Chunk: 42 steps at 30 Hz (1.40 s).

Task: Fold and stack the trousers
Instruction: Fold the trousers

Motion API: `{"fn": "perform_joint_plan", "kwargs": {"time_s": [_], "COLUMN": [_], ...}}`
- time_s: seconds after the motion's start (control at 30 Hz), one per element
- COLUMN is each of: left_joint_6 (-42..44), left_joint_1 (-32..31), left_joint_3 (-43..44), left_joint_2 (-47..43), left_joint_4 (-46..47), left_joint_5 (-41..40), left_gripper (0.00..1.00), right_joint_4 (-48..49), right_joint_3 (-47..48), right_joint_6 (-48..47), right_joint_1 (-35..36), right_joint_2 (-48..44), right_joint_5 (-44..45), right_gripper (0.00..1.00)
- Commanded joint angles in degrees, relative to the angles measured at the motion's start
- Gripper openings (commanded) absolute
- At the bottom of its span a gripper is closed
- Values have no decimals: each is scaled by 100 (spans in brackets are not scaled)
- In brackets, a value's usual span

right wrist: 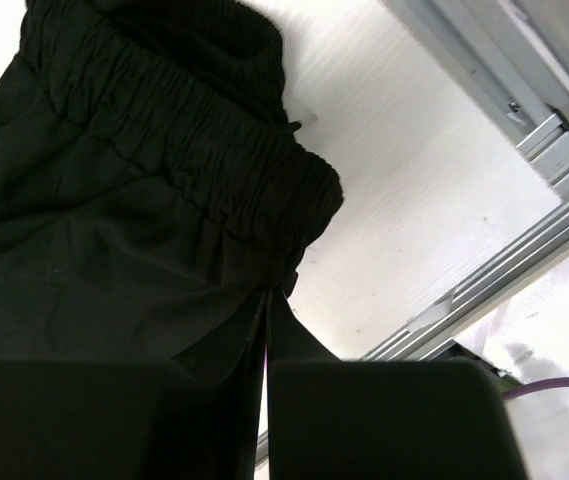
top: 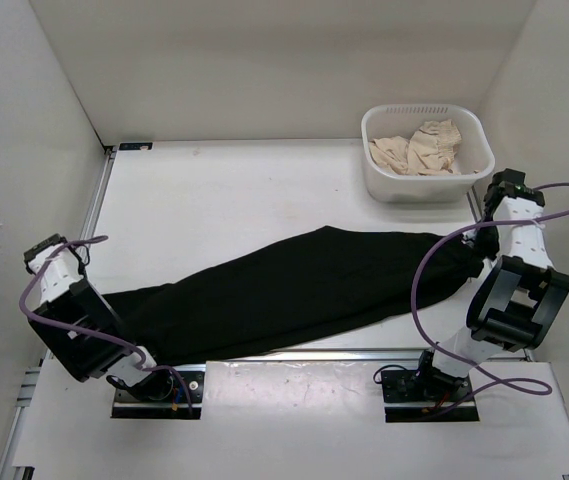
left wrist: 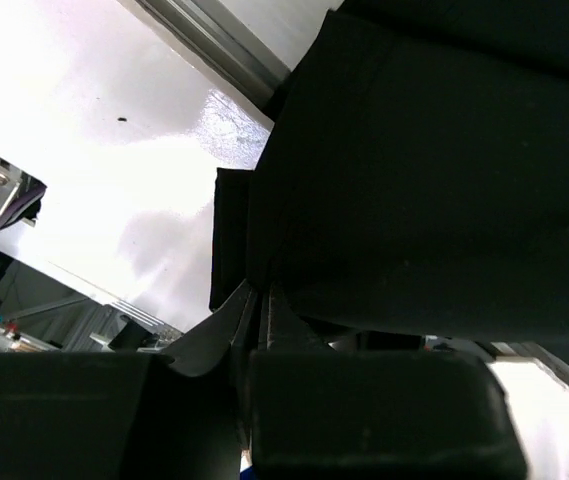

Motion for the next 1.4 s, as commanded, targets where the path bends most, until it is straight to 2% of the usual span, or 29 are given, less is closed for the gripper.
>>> {"fn": "perform_joint_plan", "kwargs": {"time_s": [0.0, 0.13, 0.27, 0.37, 0.4, 0.43, 0.47, 0.5, 0.53, 0.6, 0.7, 0.77, 0.8, 0.93, 0.97, 1.03, 1.2, 1.3, 1.33, 1.37], "left_joint_6": [16, 16, 16, 16, 16, 16, 16, 16, 16, 16, 16, 16, 16, 16, 16, 16, 16, 16, 16, 16], "left_joint_1": [101, 215, 268, 268, 268, 268, 321, 321, 391, 444, 514, 514, 514, 462, 462, 462, 462, 462, 462, 462], "left_joint_3": [-191, -130, -130, -77, -77, -147, -199, -252, -253, -157, 667, 1413, 1513, 1391, 1391, 1391, 1057, 803, 802, 732], "left_joint_2": [-191, -129, 37, 99, 99, 99, 47, -32, -33, -112, 106, 362, 493, 1388, 1548, 1794, 2024, 2024, 2102, 2103], "left_joint_4": [417, 585, 867, 920, 859, 797, 797, 727, 726, 805, 867, 815, 814, 761, 657, 578, 384, 313, 313, 313], "left_joint_5": [-352, -352, -458, -371, -370, -370, -370, -370, -579, -756, -714, -172, -46, 560, 918, 1202, 1607, 1774, 1775, 1775], "left_gripper": [14, 14, 14, 32, 43, 65, 72, 78, 83, 88, 88, 88, 88, 85, 85, 85, 80, 62, 51, 24], "right_joint_4": [142, 90, 89, 89, 89, 89, 89, 89, 37, 36, -34, 18, 19, 370, 440, 703, 1161, 1161, 1101, 1100], "right_joint_3": [-17, 62, 124, -34, -87, -87, -87, -87, -87, -9, 168, 238, 238, 177, 107, 19, -464, -579, -631, -632], "right_joint_6": [-123, -123, -123, -123, -123, -123, -123, -123, -123, -123, -123, -123, -176, -124, -63, 130, 632, 747, 834, 956], "right_joint_1": [-108, -433, -433, -433, -433, -433, -433, -433, -433, -433, -267, -57, 258, 1235, 1506, 1579, 1632, 1685, 1685, 1685], "right_joint_2": [-61, -61, 53, 106, 106, 106, 106, 106, 106, 106, 54, 1, 1, 149, 202, 316, 580, 948, 1037, 1116], "right_joint_5": [226, 139, 86, 199, 252, 305, 366, 367, 437, 498, 552, 552, 621, 613, 517, 46, -573, -486, -346, -345], "right_gripper": [0, 0, 0, 0, 2, 12, 45, 61, 69, 74, 74, 73, 71, 62, 60, 58, 42, 39, 39, 37]}}
